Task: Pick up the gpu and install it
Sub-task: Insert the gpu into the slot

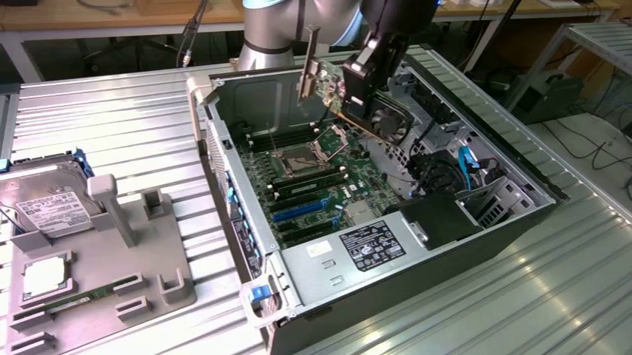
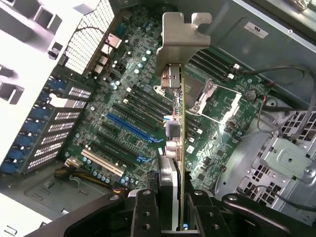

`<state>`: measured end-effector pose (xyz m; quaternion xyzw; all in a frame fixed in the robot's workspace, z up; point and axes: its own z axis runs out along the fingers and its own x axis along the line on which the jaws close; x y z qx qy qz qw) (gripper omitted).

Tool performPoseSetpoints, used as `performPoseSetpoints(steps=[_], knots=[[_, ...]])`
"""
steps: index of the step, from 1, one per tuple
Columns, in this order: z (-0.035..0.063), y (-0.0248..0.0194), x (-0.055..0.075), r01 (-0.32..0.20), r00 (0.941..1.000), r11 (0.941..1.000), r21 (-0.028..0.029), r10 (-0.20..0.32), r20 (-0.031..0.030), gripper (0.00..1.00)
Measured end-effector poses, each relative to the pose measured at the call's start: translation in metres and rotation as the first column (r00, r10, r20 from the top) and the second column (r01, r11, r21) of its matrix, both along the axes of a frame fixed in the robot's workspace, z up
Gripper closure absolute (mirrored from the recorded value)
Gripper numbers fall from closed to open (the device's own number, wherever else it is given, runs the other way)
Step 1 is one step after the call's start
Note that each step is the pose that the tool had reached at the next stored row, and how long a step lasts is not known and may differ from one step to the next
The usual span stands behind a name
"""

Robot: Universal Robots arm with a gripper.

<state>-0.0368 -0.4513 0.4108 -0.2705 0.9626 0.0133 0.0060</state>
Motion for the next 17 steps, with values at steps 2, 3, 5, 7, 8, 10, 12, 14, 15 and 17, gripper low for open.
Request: performPoseSetpoints(steps=[2,3,5,7,8,10,12,14,15,17], knots=[[0.0,-0.0001,0.0,-0.022,0.9998,0.9998,0.0,0.022,0.0,0.72],[0.0,-0.0002,0.0,-0.034,0.9994,0.9994,0.0,0.034,0.0,0.72],[0.0,-0.0003,0.0,-0.068,0.9977,0.9977,0.0,0.068,0.0,0.72],[0.0,-0.0003,0.0,-0.091,0.9958,0.9958,0.0,0.091,0.0,0.72],[0.0,-0.0003,0.0,-0.103,0.9947,0.9947,0.0,0.103,0.0,0.72],[0.0,-0.0003,0.0,-0.127,0.9919,0.9919,-0.0001,0.127,0.0,0.72],[0.0001,-0.0004,0.0,-0.151,0.9885,0.9885,-0.0001,0.151,0.0,0.72],[0.0,-0.0004,0.0,-0.176,0.9845,0.9845,0.0,0.176,0.0,0.72],[0.0,-0.0004,0.0,-0.19,0.9818,0.9818,0.0,0.19,0.0,0.72],[0.0,-0.0004,0.0,-0.219,0.9758,0.9758,0.0,0.219,0.0,0.72]])
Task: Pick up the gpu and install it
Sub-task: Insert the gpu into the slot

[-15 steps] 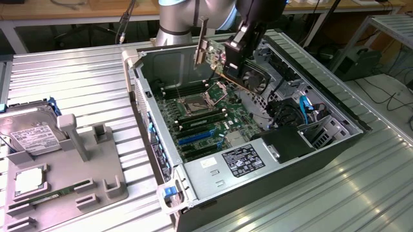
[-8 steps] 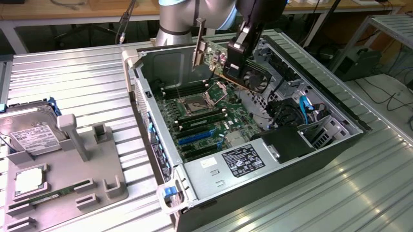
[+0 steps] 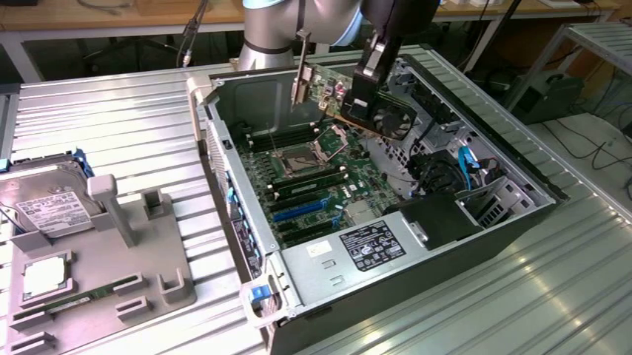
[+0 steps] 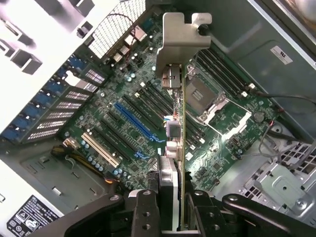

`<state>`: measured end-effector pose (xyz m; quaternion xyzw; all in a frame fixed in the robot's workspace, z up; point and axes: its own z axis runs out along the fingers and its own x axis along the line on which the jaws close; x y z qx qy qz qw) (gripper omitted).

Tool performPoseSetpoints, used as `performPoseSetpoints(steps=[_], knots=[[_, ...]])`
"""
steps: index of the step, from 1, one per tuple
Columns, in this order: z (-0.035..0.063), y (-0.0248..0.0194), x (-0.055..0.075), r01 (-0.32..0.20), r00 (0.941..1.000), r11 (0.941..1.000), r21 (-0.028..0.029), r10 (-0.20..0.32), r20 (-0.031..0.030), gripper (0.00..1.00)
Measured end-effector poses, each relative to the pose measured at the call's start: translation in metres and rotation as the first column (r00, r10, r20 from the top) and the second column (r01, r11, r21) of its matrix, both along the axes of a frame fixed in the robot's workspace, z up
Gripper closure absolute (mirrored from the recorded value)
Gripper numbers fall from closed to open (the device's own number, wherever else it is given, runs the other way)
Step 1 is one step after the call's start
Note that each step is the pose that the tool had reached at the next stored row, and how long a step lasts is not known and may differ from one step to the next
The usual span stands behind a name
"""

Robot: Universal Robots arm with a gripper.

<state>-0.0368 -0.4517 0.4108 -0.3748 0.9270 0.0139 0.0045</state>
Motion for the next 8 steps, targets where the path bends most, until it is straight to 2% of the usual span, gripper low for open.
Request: performPoseSetpoints(steps=[4,8], knots=[[0.0,0.0,0.0,-0.057,0.9984,0.9984,0.0,0.057,0.0,0.72],[0.0,-0.0001,0.0,-0.107,0.9942,0.9942,0.0,0.107,0.0,0.72]])
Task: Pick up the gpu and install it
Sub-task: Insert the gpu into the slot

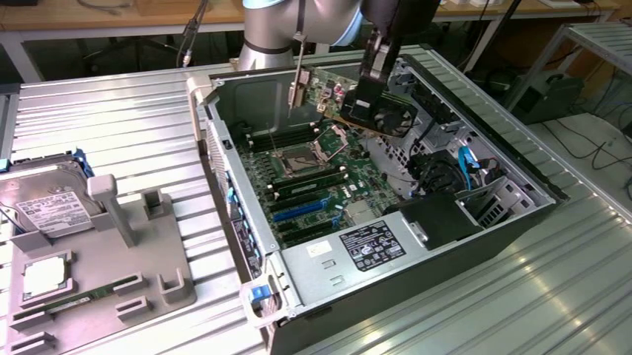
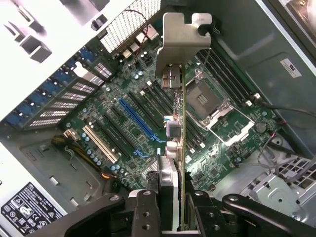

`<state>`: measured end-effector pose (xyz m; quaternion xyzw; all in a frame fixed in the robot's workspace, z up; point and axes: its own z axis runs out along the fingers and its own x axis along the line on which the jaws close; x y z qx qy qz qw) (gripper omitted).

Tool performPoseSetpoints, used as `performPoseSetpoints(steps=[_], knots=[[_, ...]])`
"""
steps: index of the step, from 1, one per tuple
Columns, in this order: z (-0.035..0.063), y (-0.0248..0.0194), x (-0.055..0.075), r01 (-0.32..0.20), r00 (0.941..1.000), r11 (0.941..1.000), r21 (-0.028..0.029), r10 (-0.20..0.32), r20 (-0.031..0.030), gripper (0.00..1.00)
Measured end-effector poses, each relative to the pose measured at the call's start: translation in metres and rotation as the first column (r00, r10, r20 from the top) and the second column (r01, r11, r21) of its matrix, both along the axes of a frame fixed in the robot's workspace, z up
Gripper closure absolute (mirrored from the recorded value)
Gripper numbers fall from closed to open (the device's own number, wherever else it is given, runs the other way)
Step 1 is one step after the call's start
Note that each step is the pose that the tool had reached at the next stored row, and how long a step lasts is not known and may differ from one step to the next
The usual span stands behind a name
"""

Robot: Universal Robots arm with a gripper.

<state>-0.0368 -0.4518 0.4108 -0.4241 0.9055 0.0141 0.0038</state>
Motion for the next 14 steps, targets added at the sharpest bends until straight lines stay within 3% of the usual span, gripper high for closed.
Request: performPoseSetpoints(steps=[6,14], knots=[[0.0,-0.0001,0.0,-0.082,0.9967,0.9967,0.0,0.082,0.0,0.72],[-0.0001,-0.0002,0.0,-0.19,0.9818,0.9818,0.0,0.19,0.0,0.72]])
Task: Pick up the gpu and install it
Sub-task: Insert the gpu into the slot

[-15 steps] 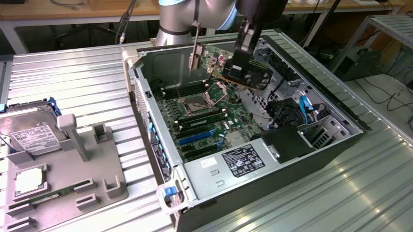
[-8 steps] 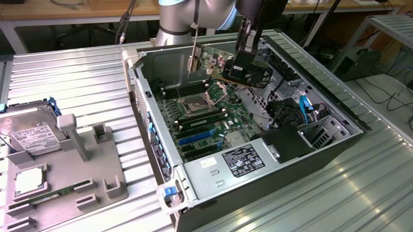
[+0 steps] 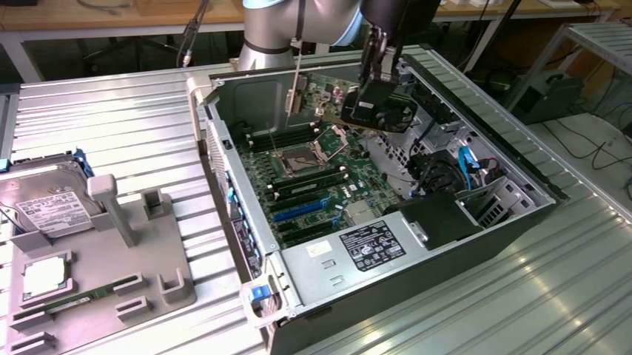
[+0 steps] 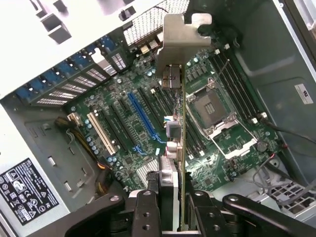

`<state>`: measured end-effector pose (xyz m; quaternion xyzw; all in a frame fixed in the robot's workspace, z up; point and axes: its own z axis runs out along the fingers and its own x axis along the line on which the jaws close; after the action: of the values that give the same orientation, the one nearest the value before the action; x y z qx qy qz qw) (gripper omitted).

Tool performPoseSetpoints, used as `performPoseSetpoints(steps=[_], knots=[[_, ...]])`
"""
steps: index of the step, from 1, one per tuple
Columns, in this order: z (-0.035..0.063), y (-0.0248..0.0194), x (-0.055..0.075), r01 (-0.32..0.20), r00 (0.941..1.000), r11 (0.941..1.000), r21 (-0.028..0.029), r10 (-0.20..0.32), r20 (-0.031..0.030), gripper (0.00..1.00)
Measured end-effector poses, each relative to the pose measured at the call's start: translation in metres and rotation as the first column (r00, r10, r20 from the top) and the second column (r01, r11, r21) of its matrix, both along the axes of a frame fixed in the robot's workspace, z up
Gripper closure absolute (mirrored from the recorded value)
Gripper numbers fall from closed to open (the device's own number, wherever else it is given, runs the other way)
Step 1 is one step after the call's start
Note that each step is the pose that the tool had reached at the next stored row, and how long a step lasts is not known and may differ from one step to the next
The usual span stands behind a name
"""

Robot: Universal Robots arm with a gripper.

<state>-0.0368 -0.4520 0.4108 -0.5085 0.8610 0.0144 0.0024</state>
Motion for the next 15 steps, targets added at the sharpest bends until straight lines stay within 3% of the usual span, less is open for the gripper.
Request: performPoseSetpoints(steps=[6,8,12,15], knots=[[-0.0004,-0.0001,0.0,-0.116,0.9933,0.9933,0.0001,0.116,0.0002,0.72],[-0.0004,0.0,0.0,-0.181,0.9835,0.9835,0.0,0.181,0.0002,0.72],[-0.0005,0.0,0.0,-0.254,0.9672,0.9672,0.0,0.254,0.0001,0.72],[-0.0006,0.0,0.0,-0.307,0.9518,0.9518,-0.0001,0.307,0.0004,0.72]])
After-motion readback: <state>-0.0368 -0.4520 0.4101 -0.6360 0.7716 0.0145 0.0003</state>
